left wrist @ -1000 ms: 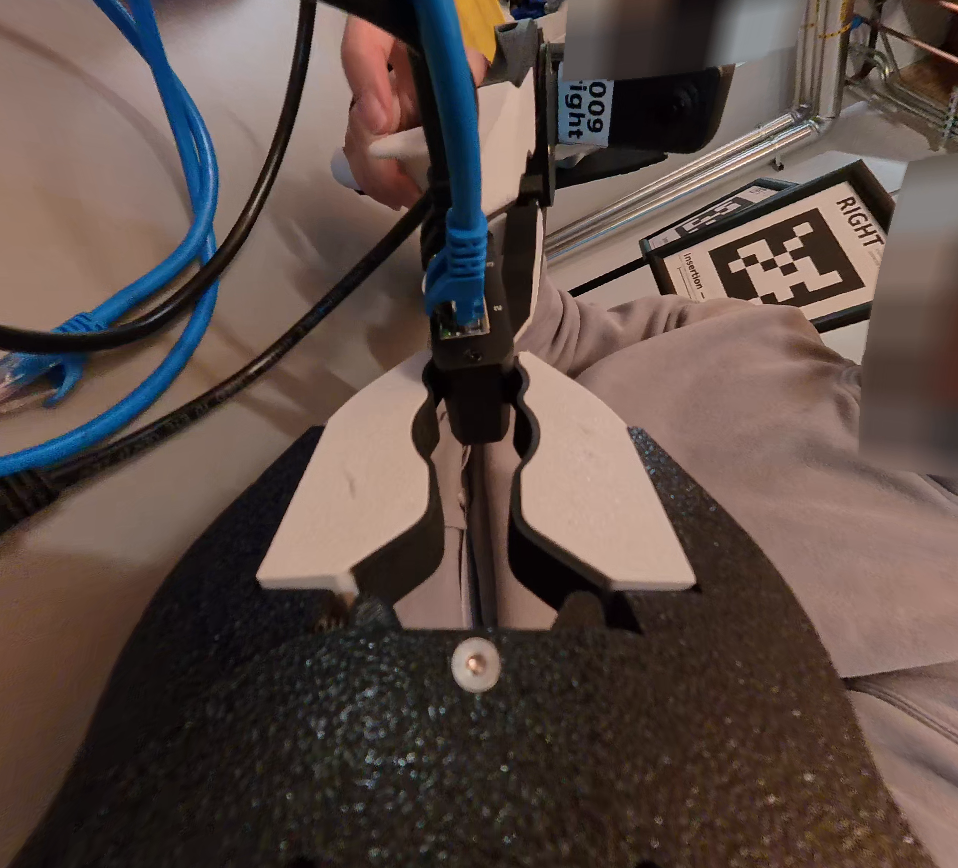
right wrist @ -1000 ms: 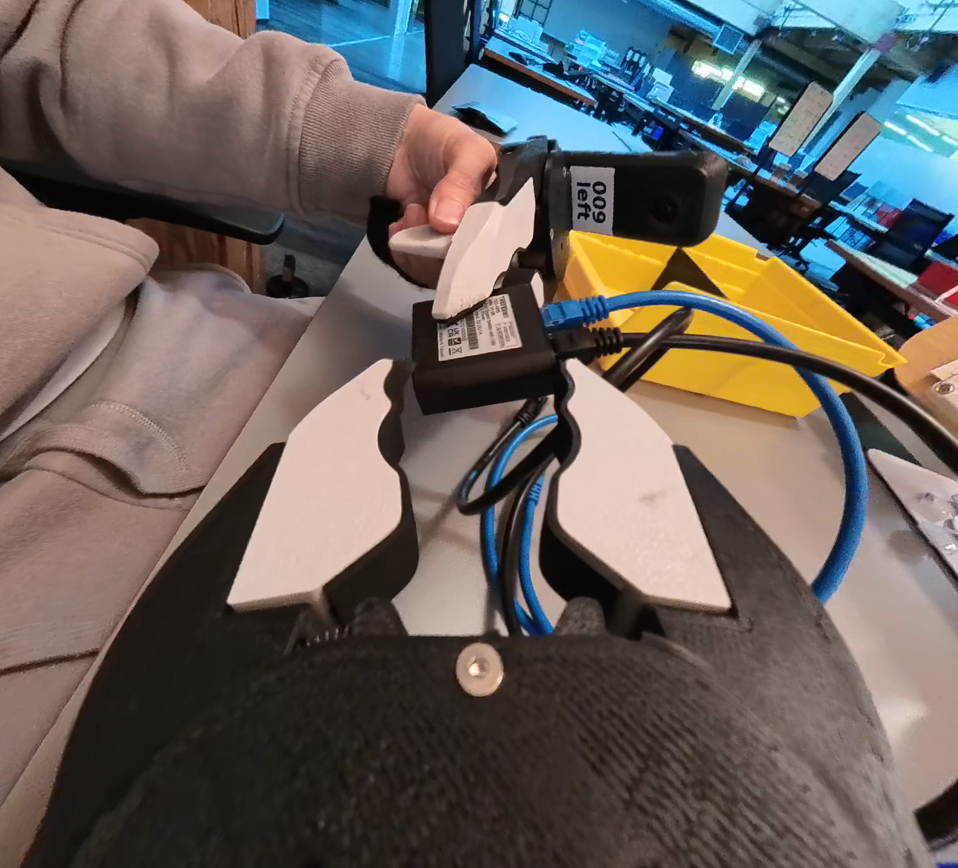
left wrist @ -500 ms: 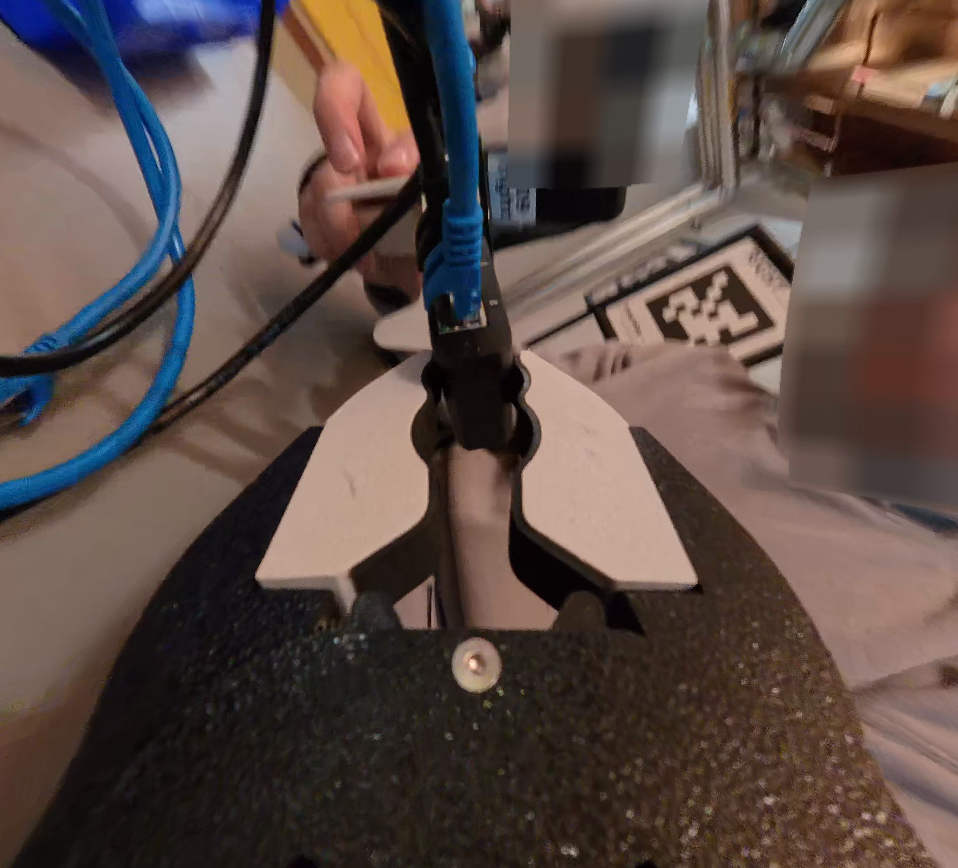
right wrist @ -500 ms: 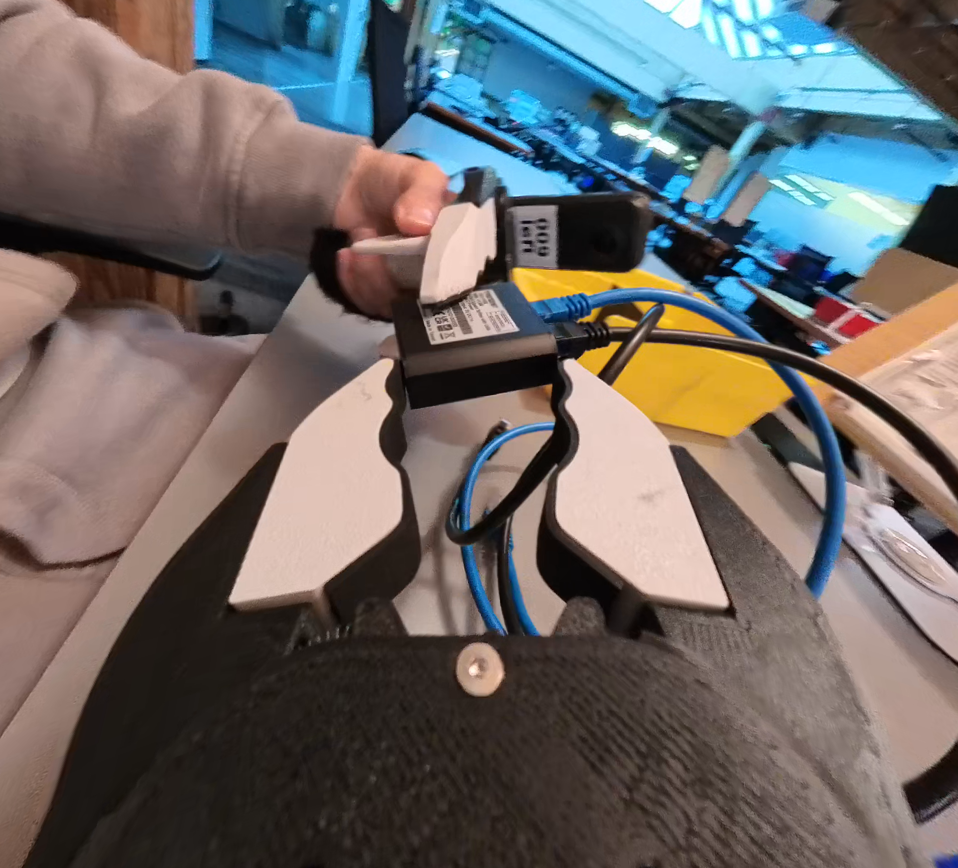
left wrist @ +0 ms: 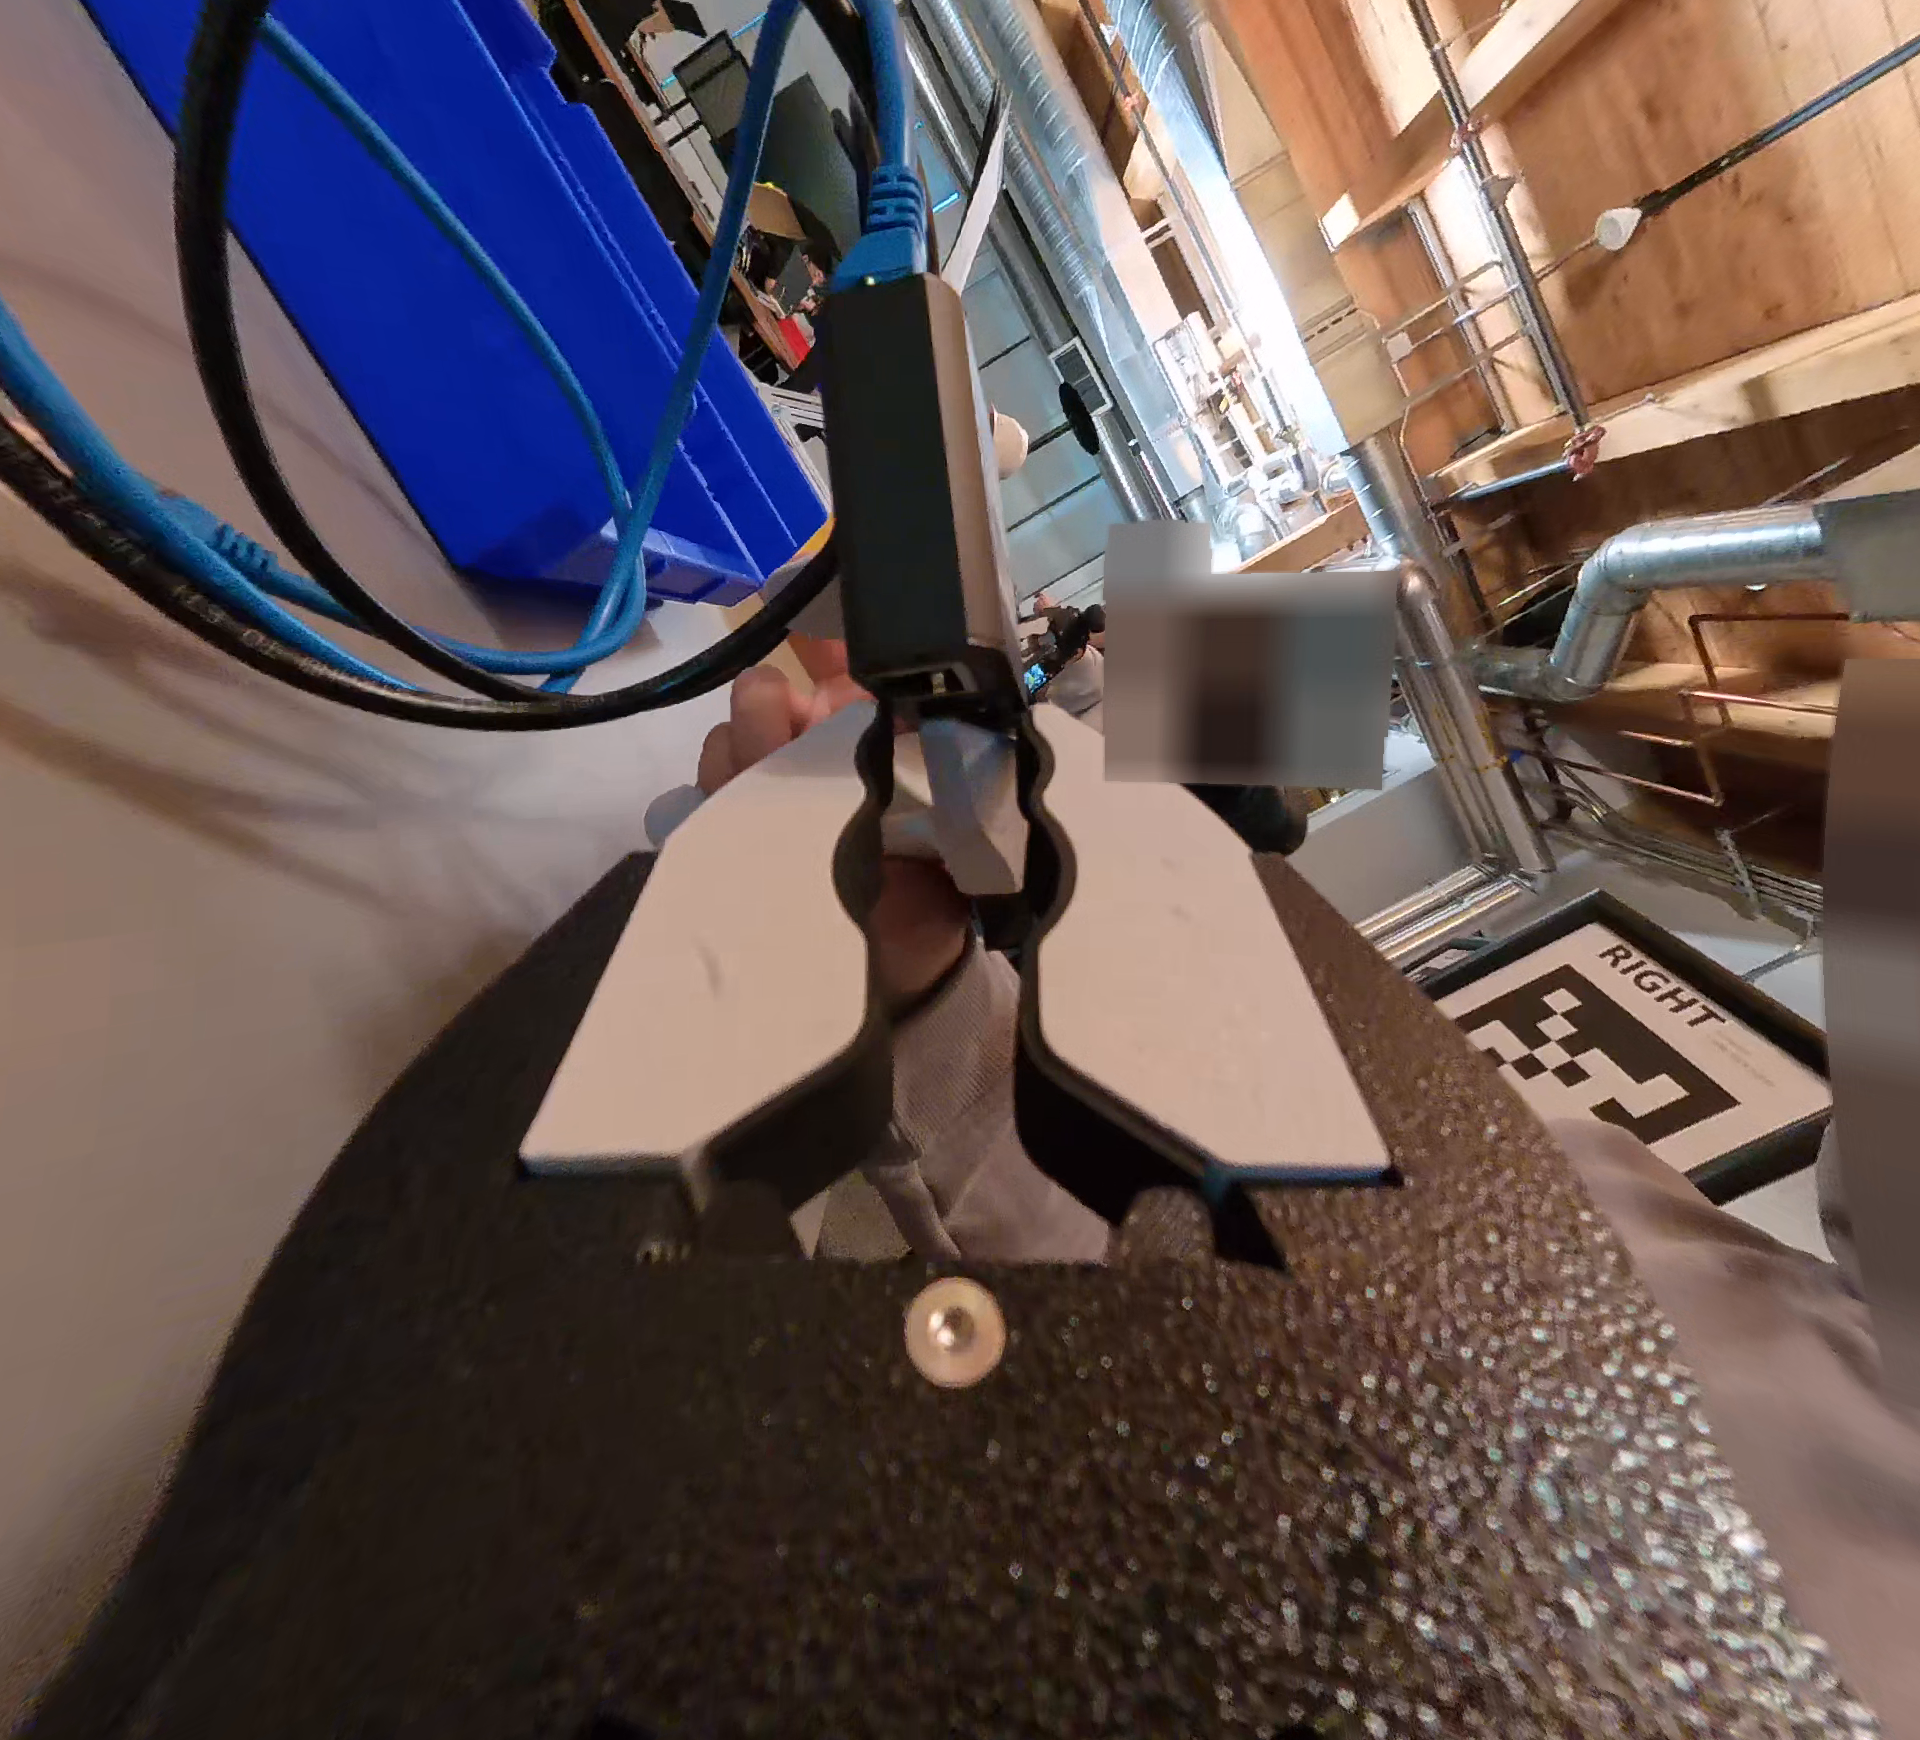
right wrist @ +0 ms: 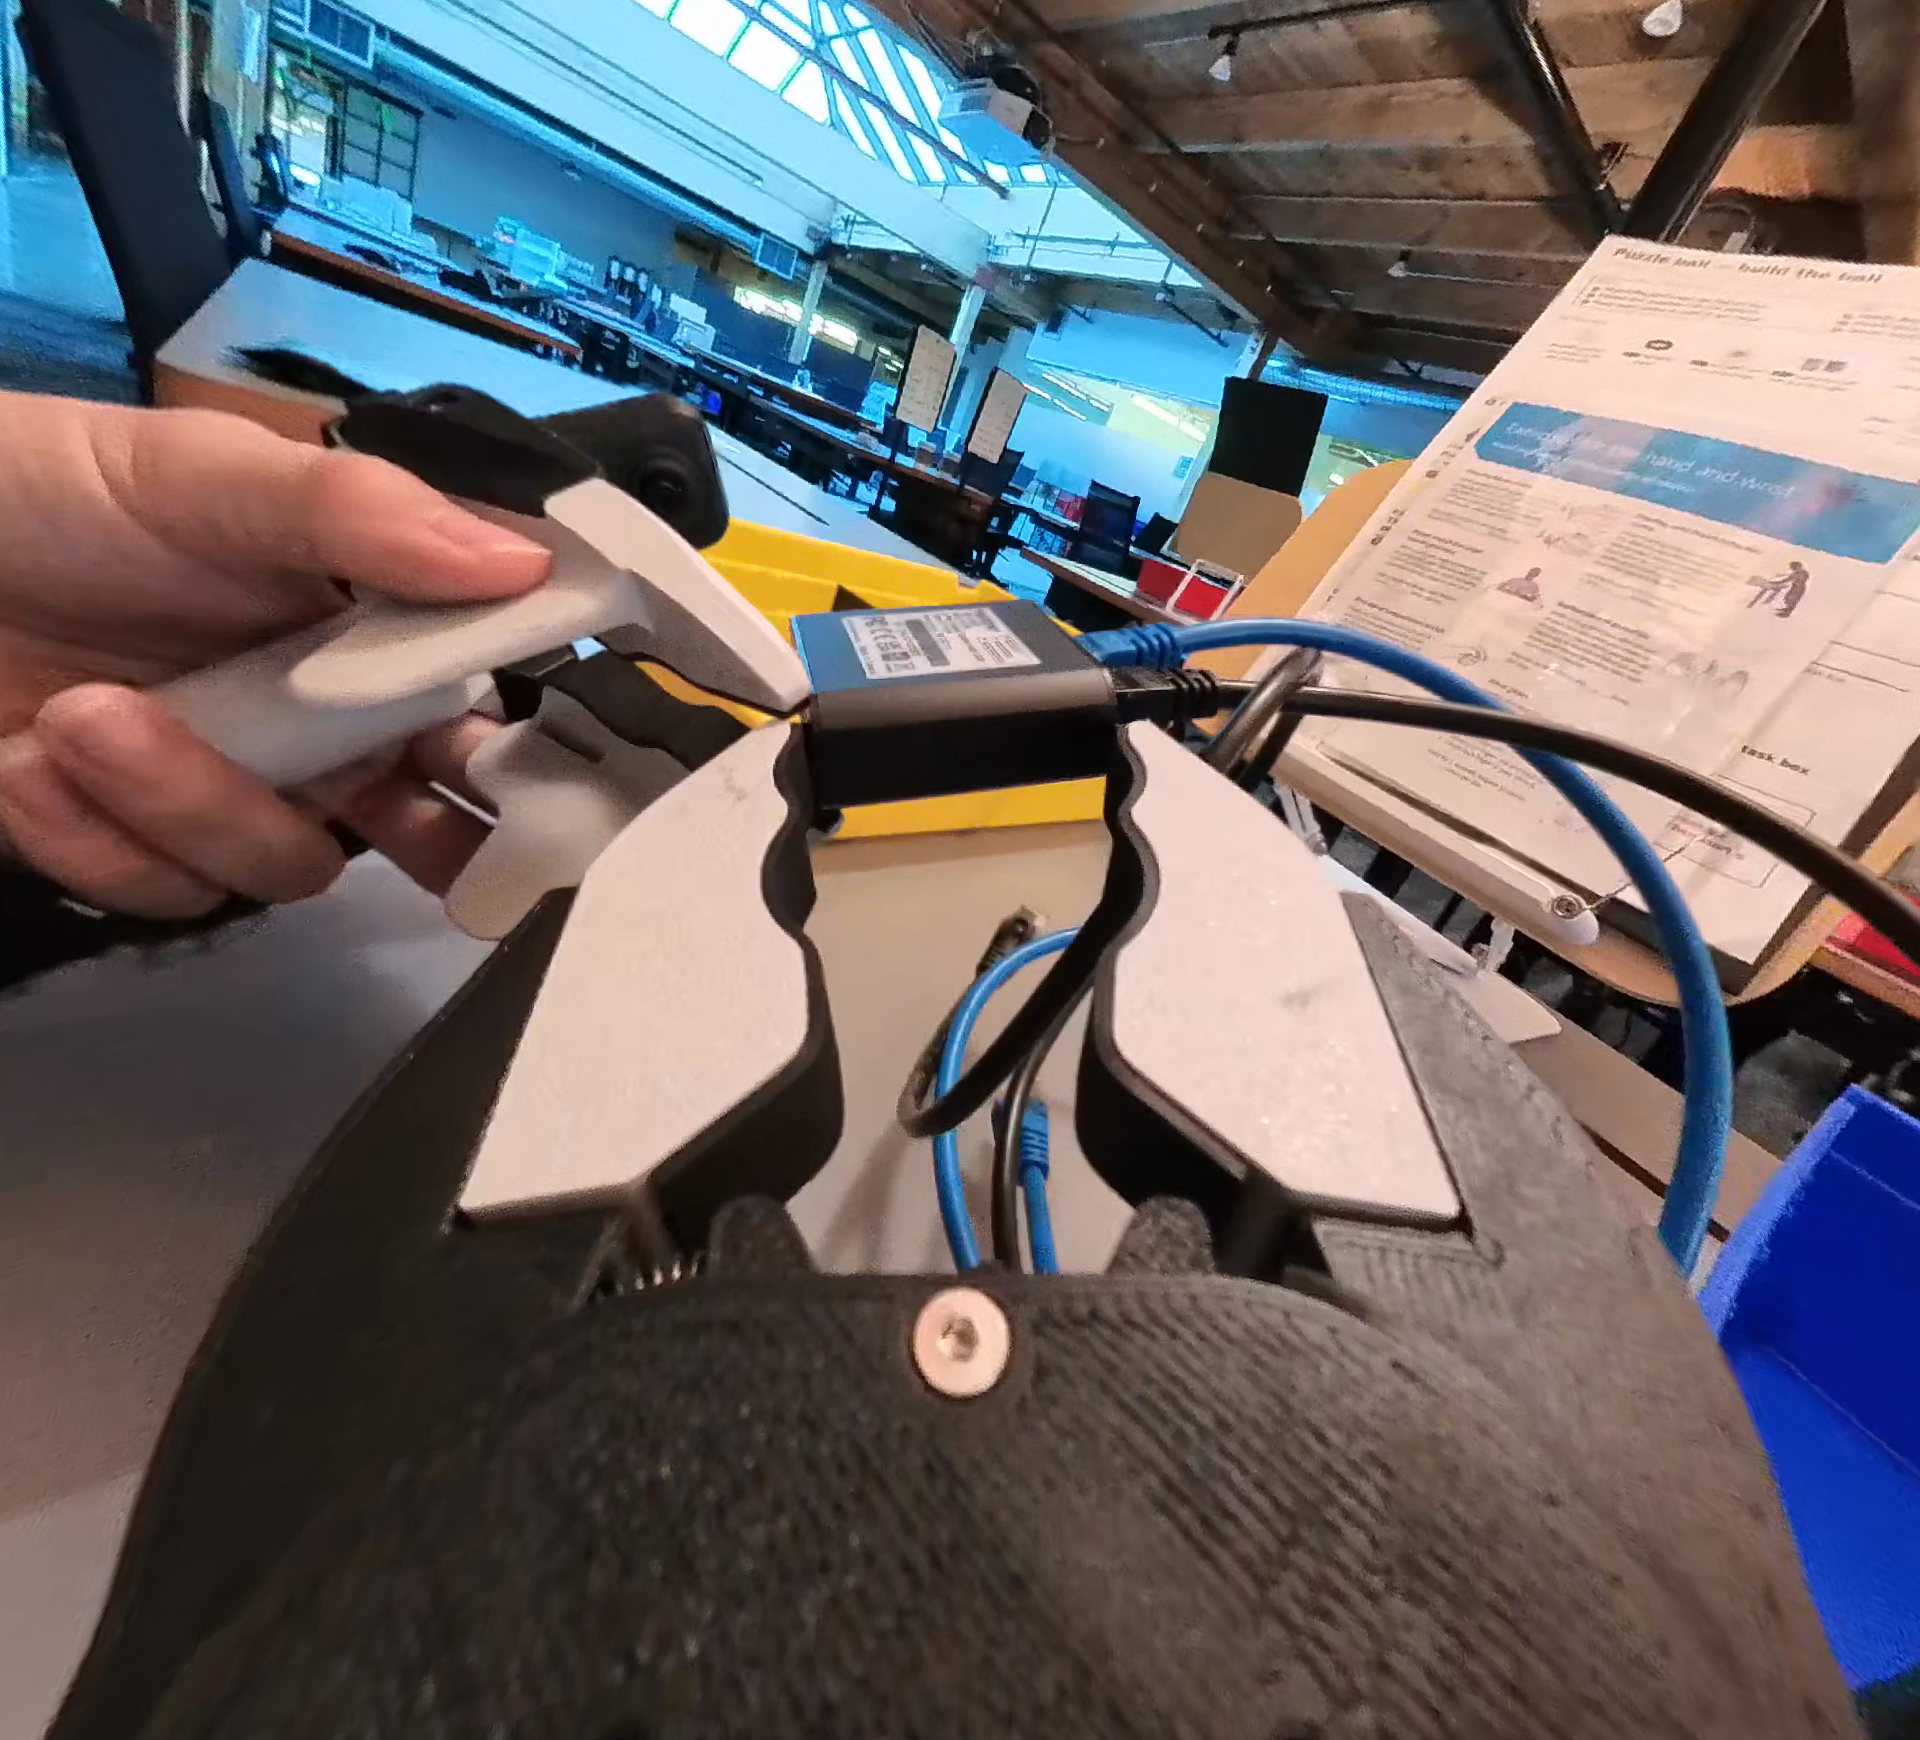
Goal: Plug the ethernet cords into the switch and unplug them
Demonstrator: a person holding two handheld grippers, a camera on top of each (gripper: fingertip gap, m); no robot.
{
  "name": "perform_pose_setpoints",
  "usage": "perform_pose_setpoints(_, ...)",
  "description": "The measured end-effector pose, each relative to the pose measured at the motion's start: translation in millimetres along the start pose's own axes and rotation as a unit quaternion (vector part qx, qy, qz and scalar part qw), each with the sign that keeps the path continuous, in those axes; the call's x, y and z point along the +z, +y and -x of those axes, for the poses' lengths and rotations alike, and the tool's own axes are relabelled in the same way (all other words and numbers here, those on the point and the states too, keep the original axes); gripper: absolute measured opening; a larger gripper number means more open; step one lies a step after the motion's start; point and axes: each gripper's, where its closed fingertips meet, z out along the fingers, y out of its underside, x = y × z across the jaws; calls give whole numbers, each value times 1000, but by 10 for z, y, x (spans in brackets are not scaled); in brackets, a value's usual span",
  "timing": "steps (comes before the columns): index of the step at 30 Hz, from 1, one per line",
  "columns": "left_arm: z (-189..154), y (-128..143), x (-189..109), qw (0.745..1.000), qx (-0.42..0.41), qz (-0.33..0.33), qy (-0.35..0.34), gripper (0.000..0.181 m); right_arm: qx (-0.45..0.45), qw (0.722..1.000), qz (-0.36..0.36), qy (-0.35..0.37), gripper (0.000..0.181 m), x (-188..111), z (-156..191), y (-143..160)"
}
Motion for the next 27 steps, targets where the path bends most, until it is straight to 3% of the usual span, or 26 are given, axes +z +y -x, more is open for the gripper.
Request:
perform_pose_setpoints(1,15,-6,-2,1000,-2,-1,-2,24,-4,1000,1,2,54,-3,-2,6)
perform_pose_setpoints(3,142,-40,-33,999,1,-16,-50,50,-8,1000,2,18,54,1,-19,4)
perform_pose_setpoints(5,139,-69,-48,997,21,-32,-60,50,-19,999,5,29,54,13,-21,7)
perform_pose_setpoints(8,7,-198,-42,997,9,-73,-21,52,-34,999,6,21,54,50,75,15)
perform_pose_setpoints(11,73,-221,-67,997,10,-67,-45,30,-20,999,1,34,54,84,125,8)
perform_pose_setpoints(17,153,-248,-136,992,66,-57,-95,24,18,1000,18,8,53,115,168,141)
perform_pose_setpoints(20,184,-294,-233,988,88,-35,-125,24,12,997,67,-45,50,110,236,241)
perform_pose_setpoints(21,158,-359,-289,987,86,-46,-126,23,8,997,76,-32,33,88,162,248)
perform_pose_setpoints(23,159,-444,-419,985,88,-37,-146,23,9,998,69,-5,35,25,-11,190)
perform_pose_setpoints(25,185,-488,-523,978,108,-18,-180,23,31,996,39,-68,40,-37,61,44)
perform_pose_setpoints(27,166,-421,-548,975,113,42,-187,23,43,991,11,-126,46,-106,152,-124)
